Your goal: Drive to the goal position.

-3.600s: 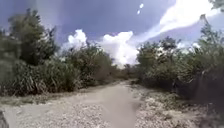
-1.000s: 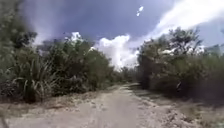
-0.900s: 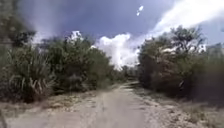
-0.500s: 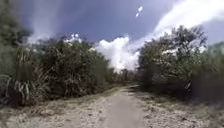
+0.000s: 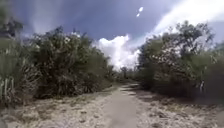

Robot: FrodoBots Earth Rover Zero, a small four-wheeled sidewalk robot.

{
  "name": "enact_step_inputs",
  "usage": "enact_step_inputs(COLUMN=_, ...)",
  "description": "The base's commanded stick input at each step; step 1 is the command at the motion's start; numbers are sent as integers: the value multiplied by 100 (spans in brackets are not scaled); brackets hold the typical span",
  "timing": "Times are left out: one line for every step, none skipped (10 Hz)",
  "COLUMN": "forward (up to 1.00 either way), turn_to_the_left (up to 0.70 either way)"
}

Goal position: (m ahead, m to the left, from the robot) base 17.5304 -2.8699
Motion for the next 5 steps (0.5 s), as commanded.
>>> enact_step_inputs(forward=70, turn_to_the_left=0)
enact_step_inputs(forward=70, turn_to_the_left=0)
enact_step_inputs(forward=70, turn_to_the_left=0)
enact_step_inputs(forward=70, turn_to_the_left=0)
enact_step_inputs(forward=70, turn_to_the_left=0)
